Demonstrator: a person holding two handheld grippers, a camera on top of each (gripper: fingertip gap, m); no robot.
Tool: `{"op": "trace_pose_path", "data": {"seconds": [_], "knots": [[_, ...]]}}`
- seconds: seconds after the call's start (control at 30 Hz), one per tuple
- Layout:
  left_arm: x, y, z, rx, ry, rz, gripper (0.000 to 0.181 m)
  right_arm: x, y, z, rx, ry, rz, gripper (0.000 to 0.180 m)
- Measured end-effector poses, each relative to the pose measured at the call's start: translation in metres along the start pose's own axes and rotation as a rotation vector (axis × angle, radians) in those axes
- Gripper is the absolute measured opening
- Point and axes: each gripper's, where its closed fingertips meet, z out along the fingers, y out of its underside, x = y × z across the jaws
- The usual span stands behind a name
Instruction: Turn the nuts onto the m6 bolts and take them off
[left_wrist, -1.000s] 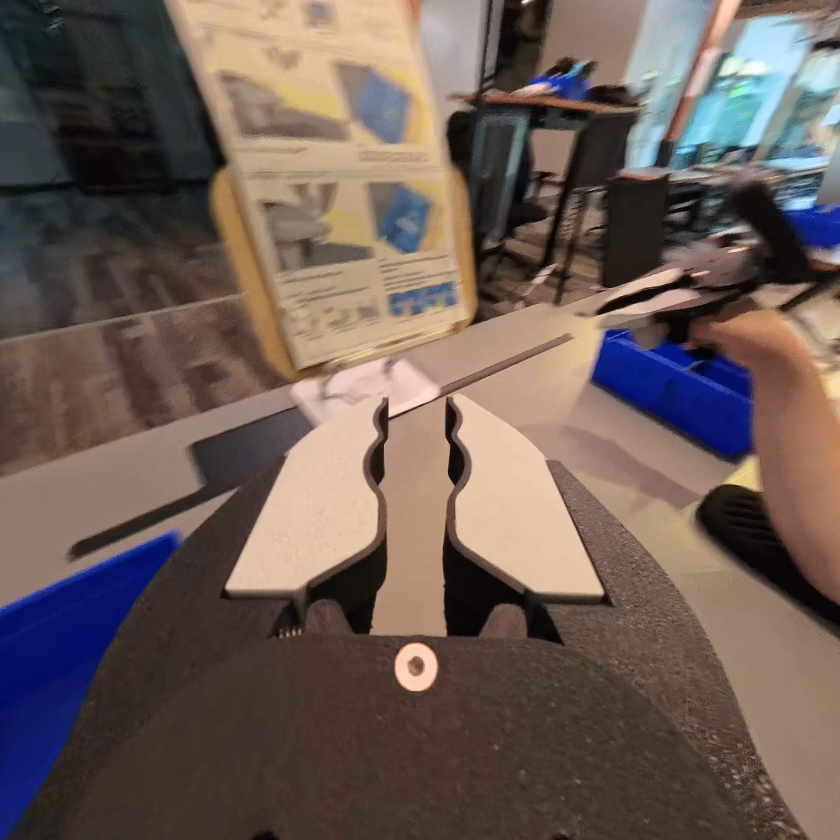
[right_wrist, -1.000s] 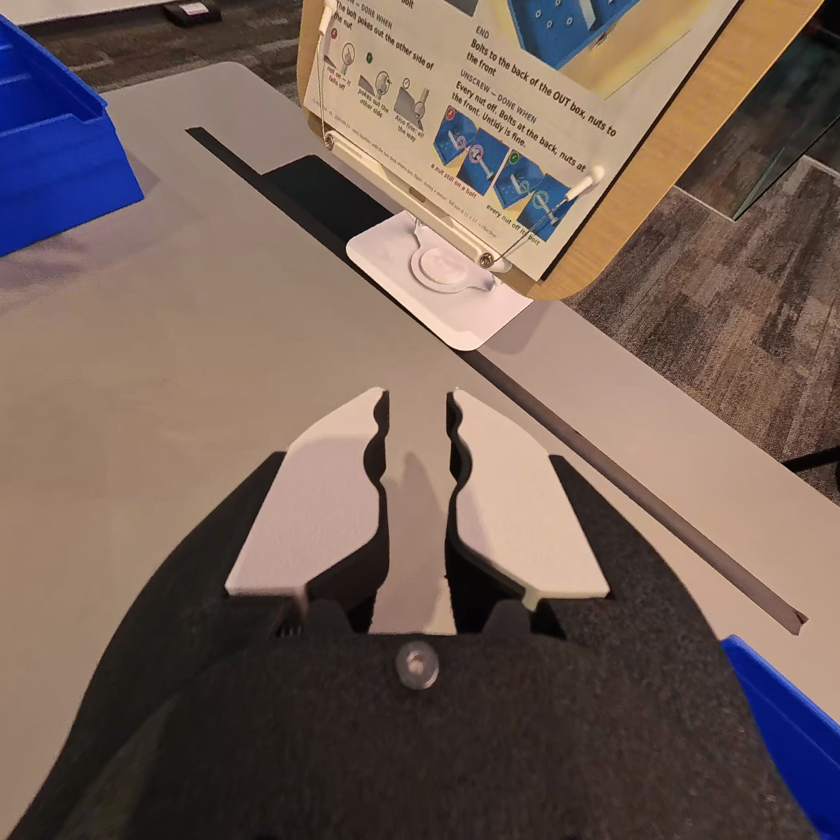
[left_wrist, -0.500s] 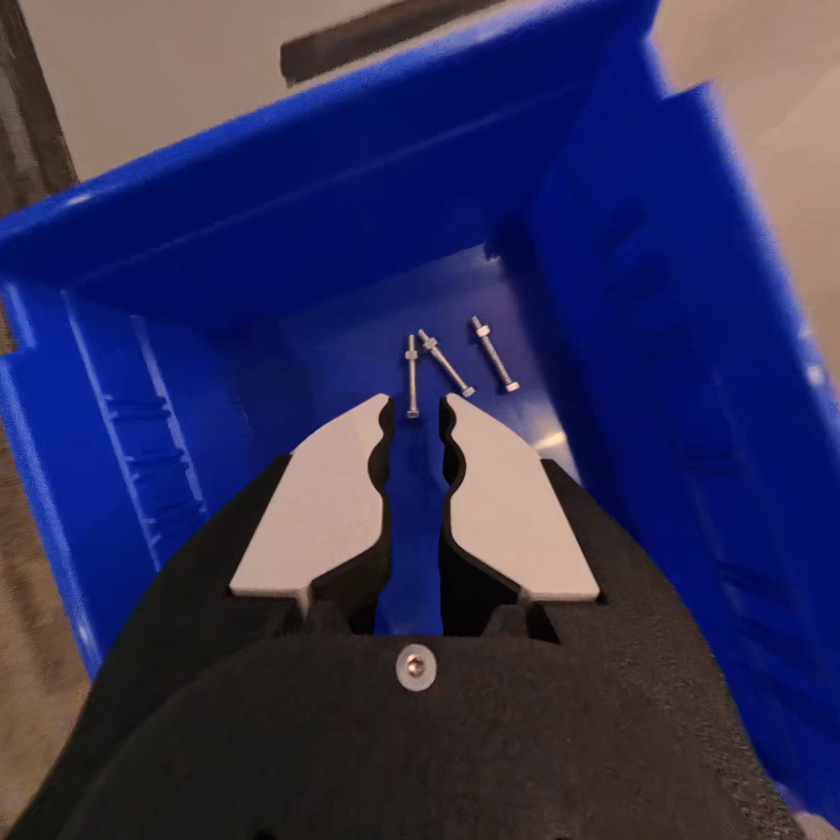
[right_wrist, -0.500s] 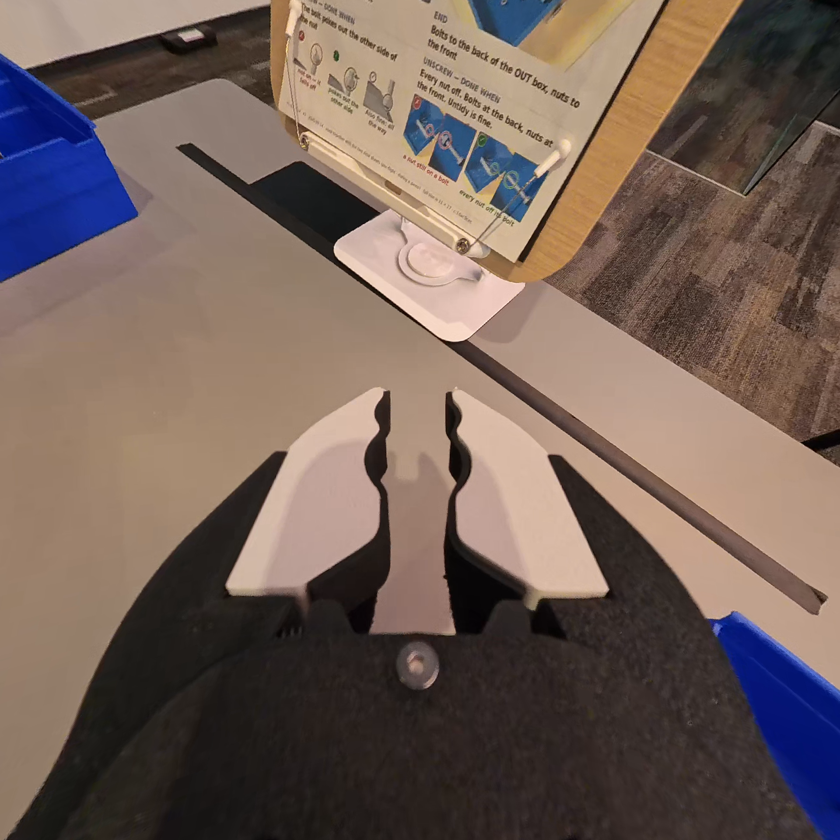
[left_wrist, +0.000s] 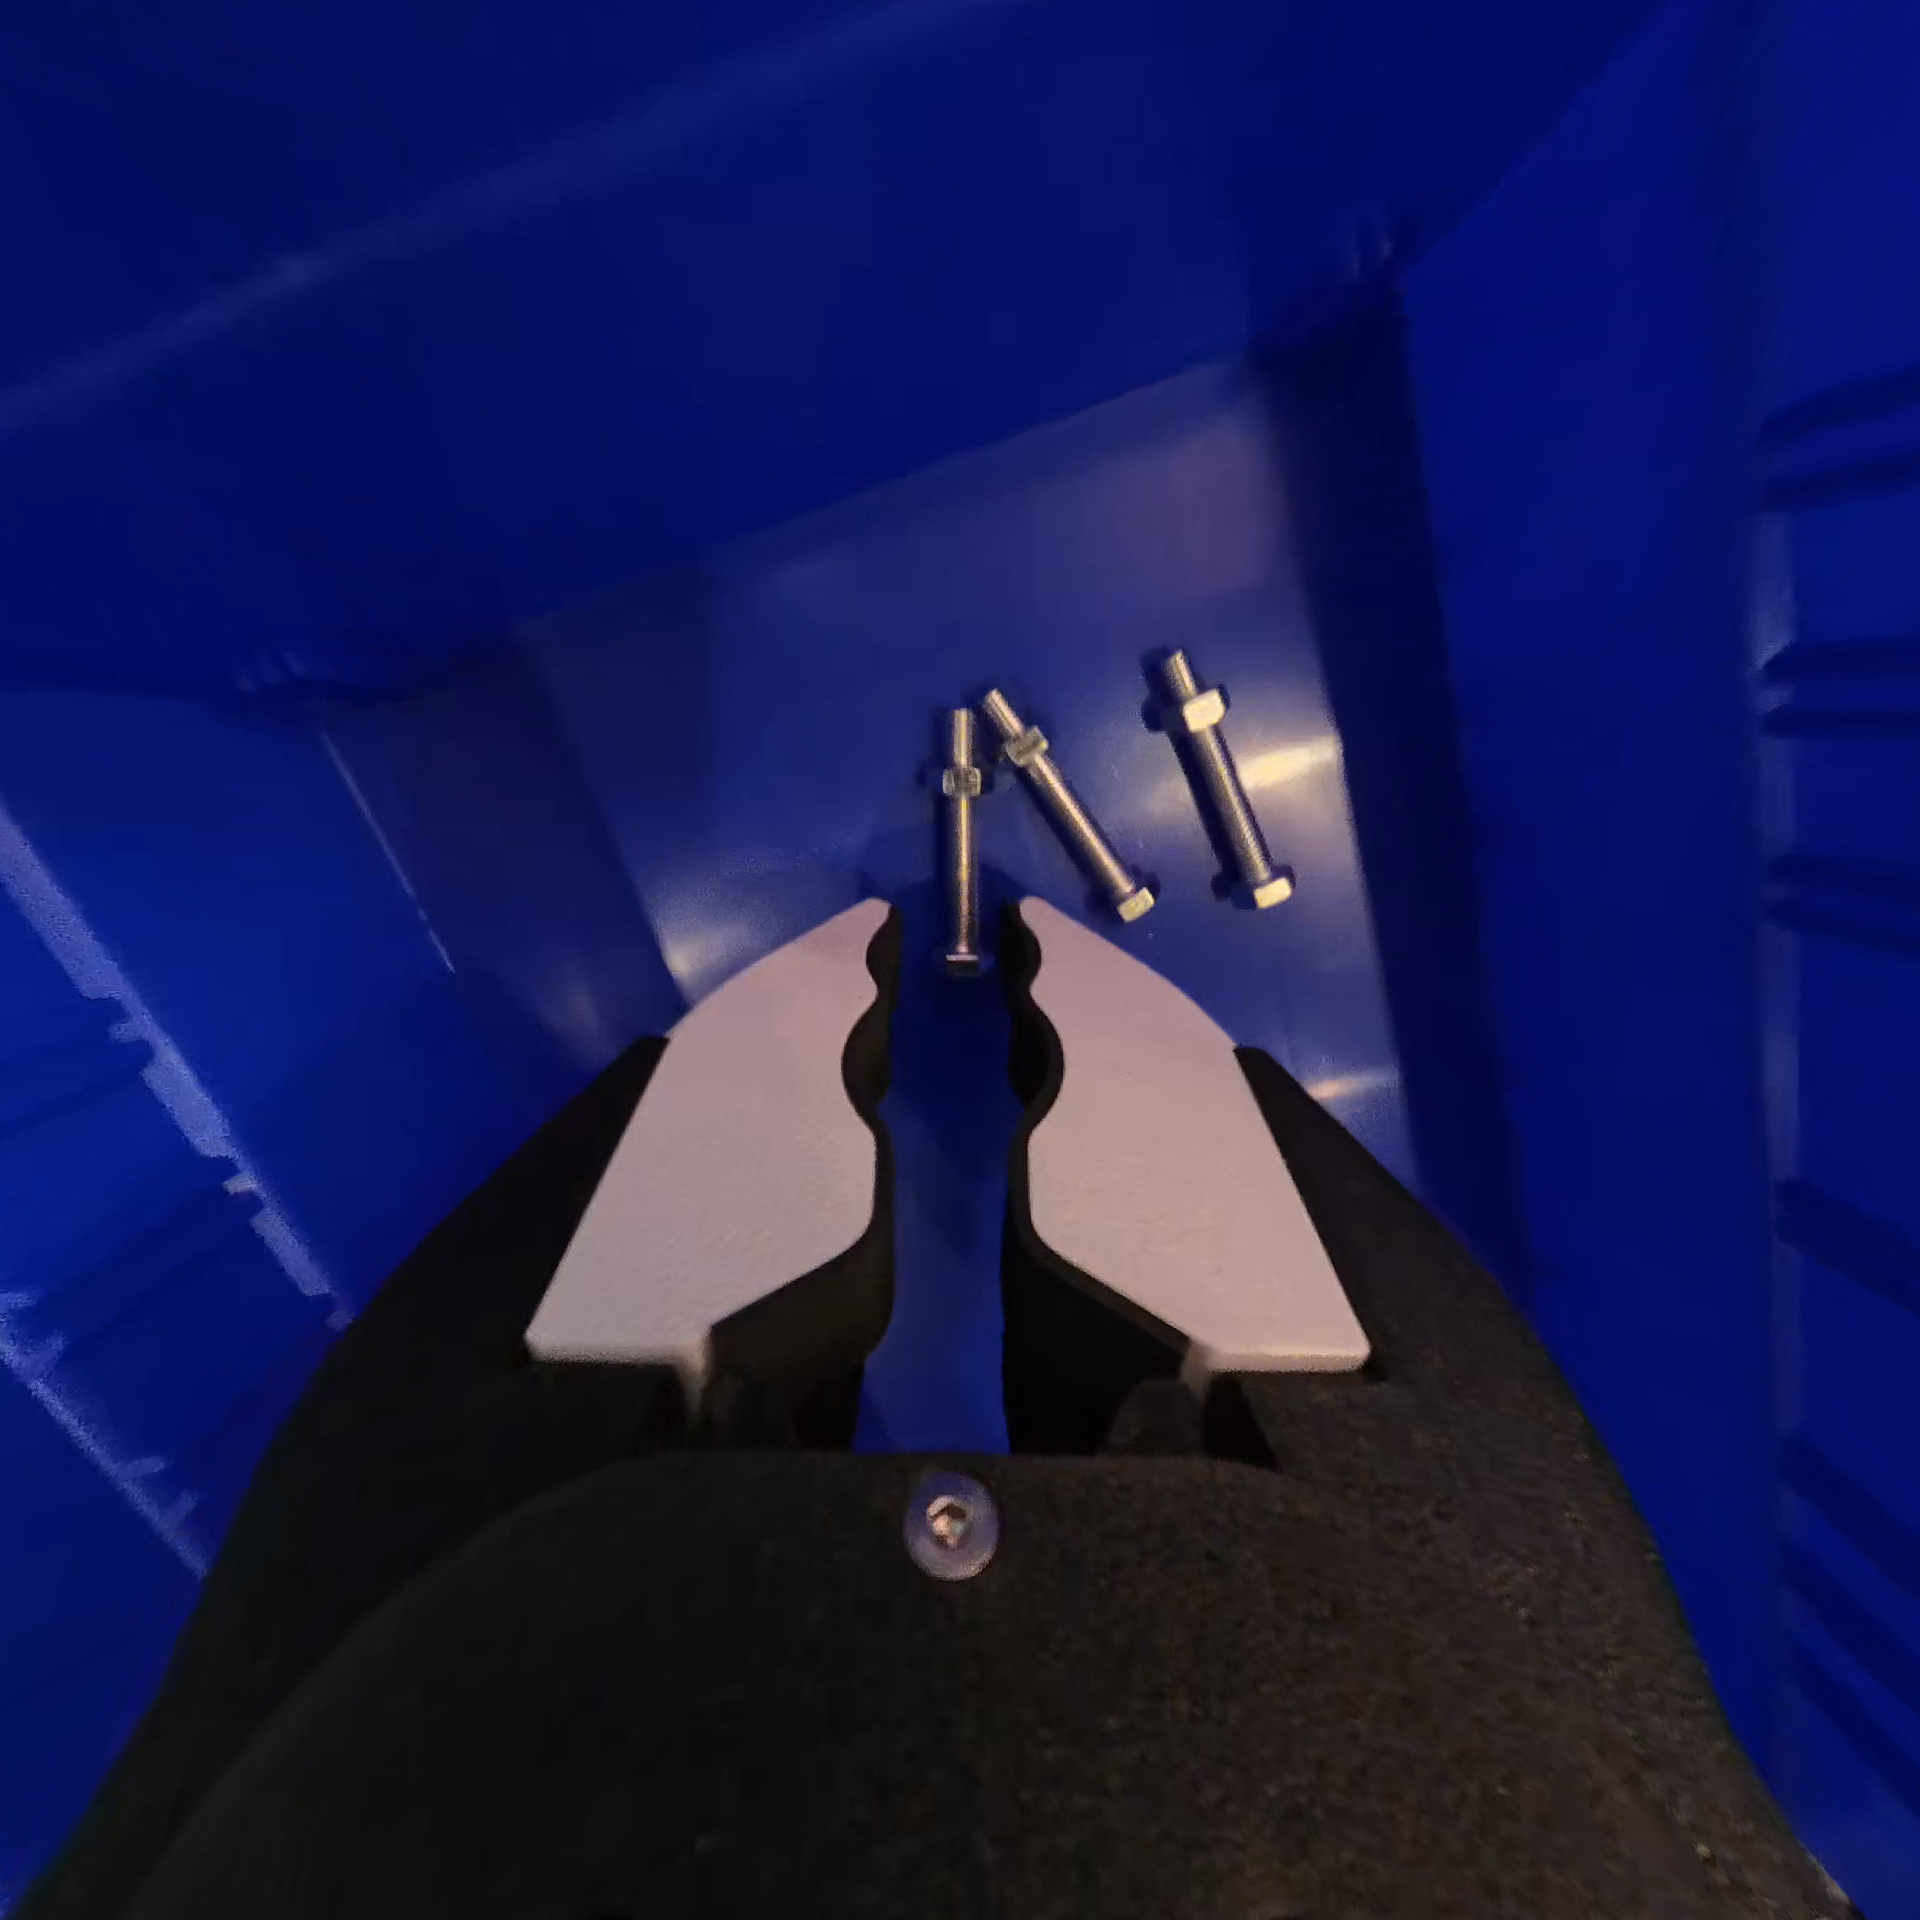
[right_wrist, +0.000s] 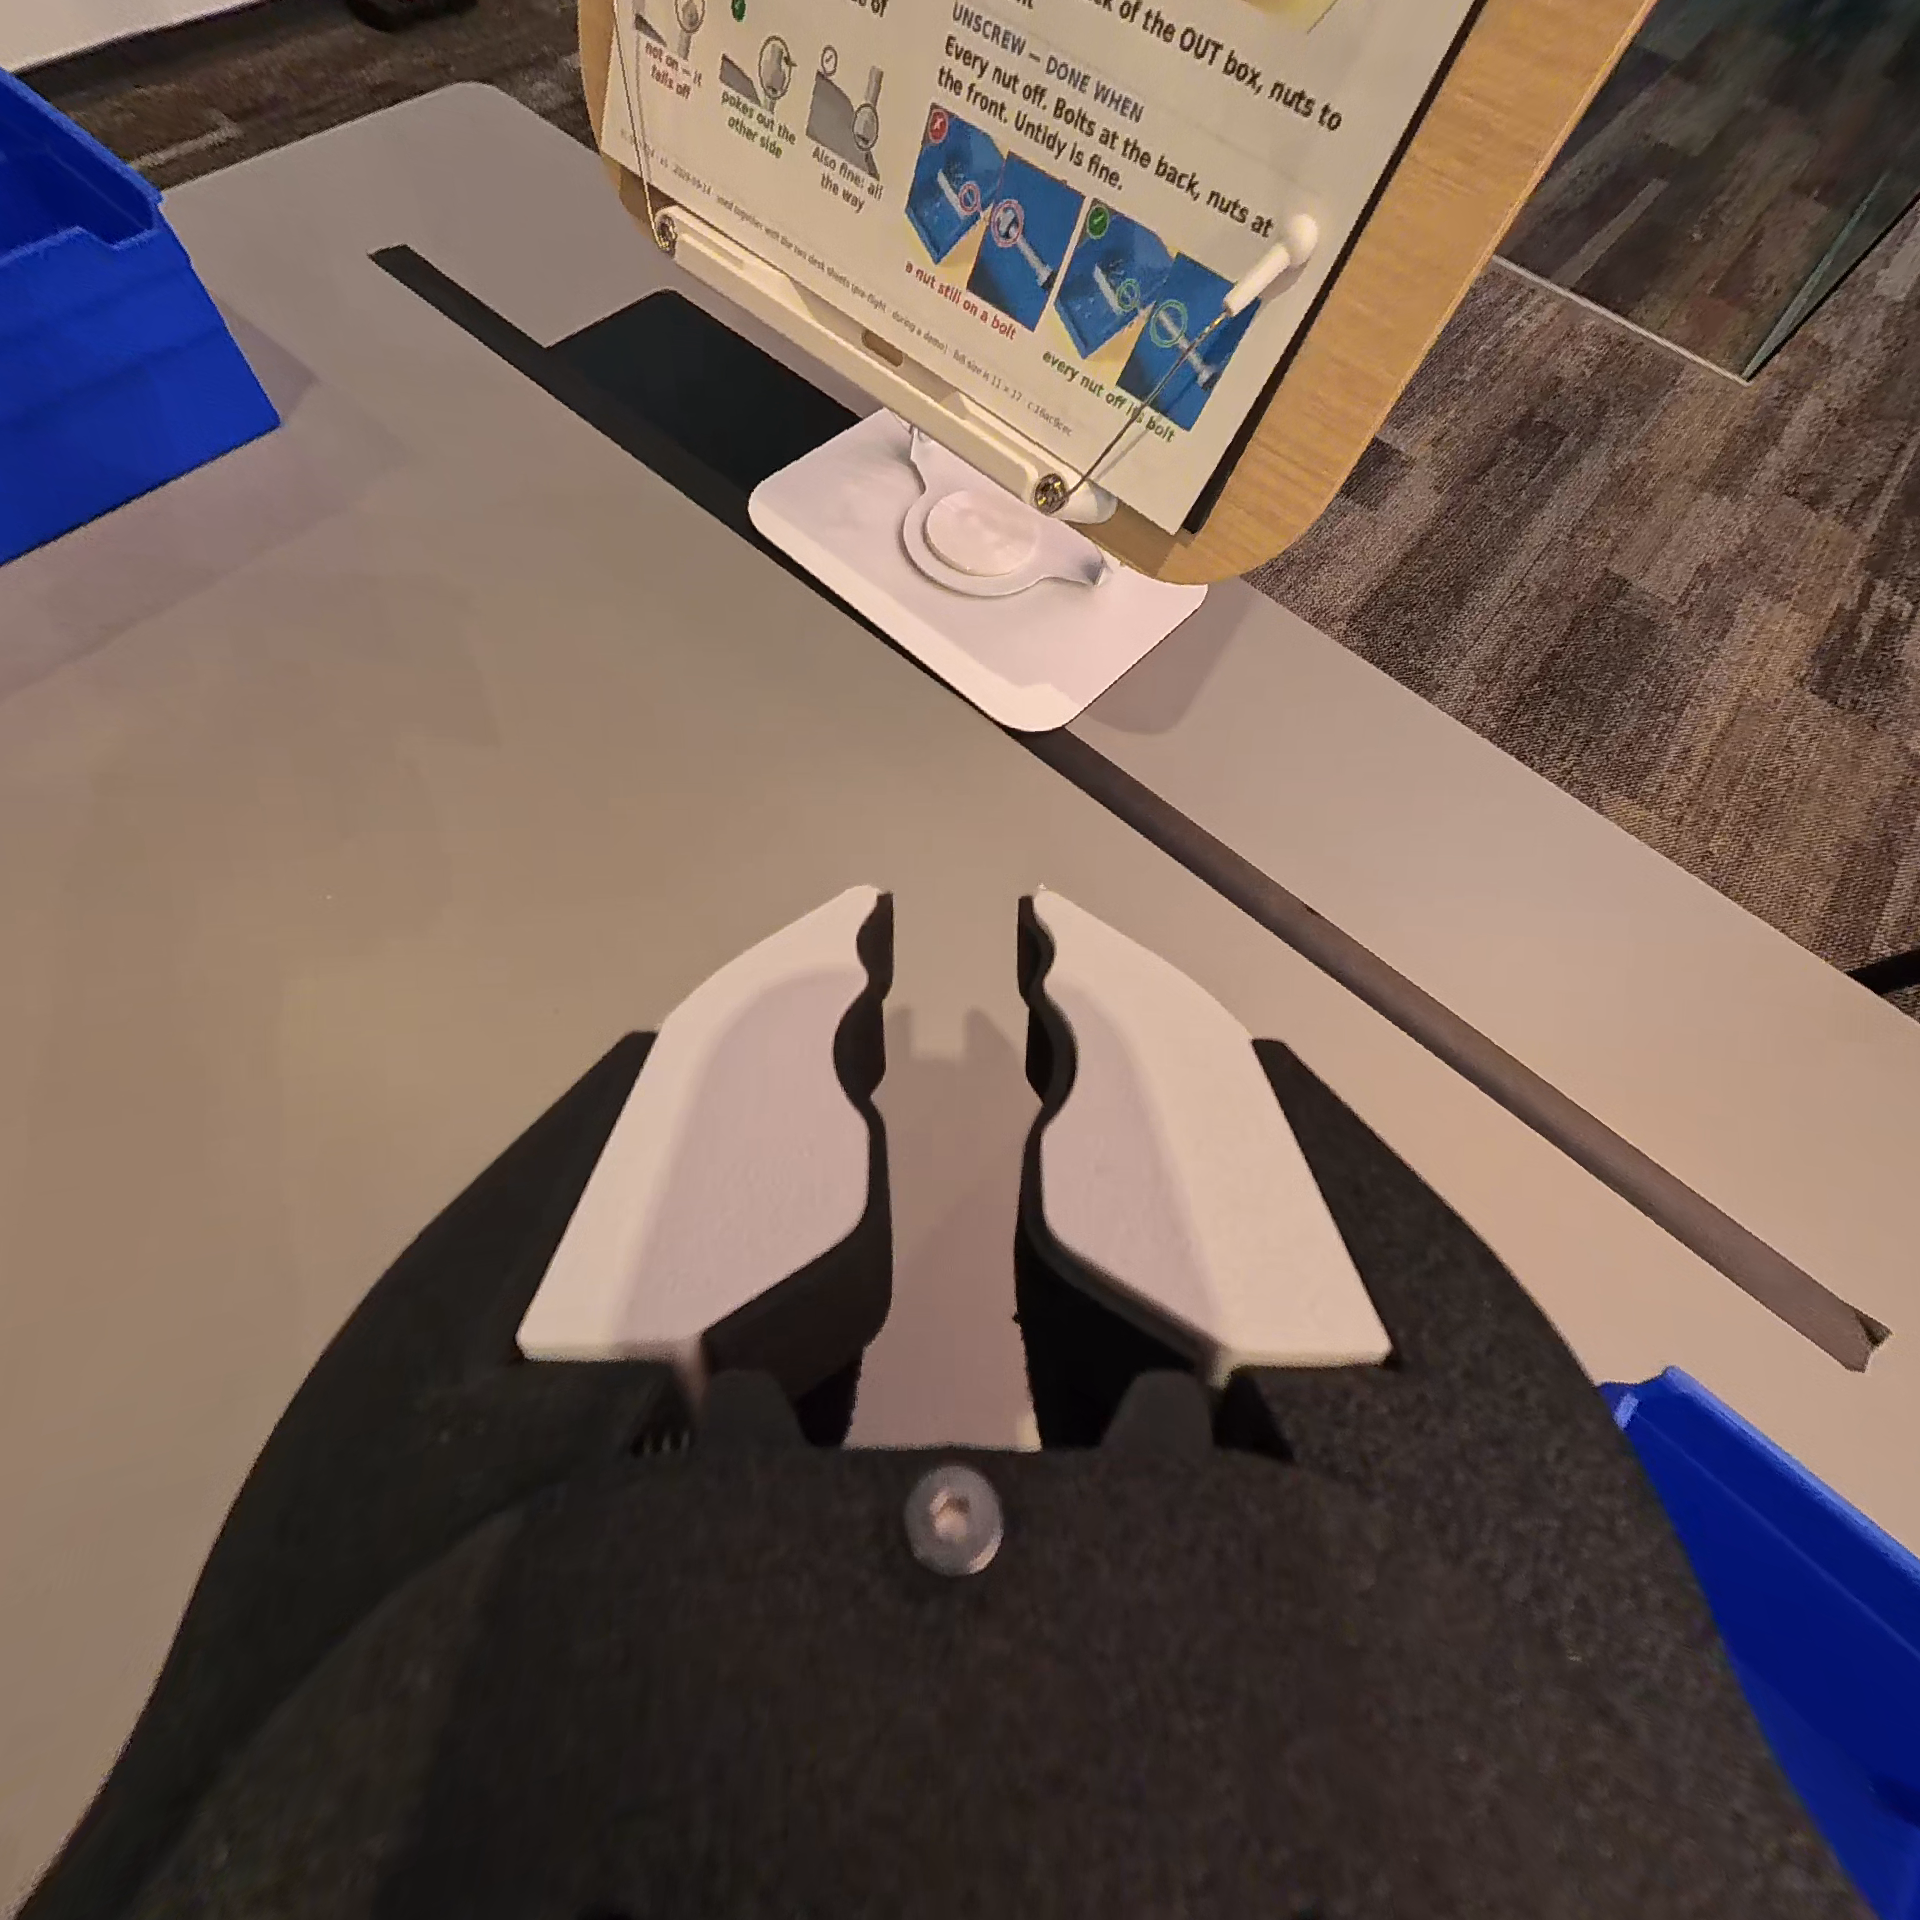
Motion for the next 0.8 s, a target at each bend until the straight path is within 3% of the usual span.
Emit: {"op": "trace_pose_path", "data": {"seconds": [0.1, 0.33, 0.53, 0.63, 0.8], "knots": [[0.002, -0.001, 0.001, 0.003, 0.005, 0.013, 0.006, 0.000, 0.004, 0.001, -0.023, -0.002, -0.020, 0.022], [-0.008, 0.000, -0.006, 0.110, -0.057, -0.017, 0.006, 0.001, 0.002, -0.006, 0.009, -0.019, -0.018, 0.022], [0.000, -0.033, -0.079, 0.400, -0.002, -0.055, 0.006, -0.002, -0.004, -0.008, 0.040, -0.033, -0.012, 0.021], [0.048, -0.077, -0.145, 0.608, 0.055, 0.057, 0.005, -0.016, -0.015, -0.008, 0.077, -0.069, -0.045, 0.021], [0.215, -0.130, -0.245, 1.014, 0.331, 0.289, 0.005, -0.072, -0.054, -0.019, 0.259, -0.291, -0.109, 0.021]]}}
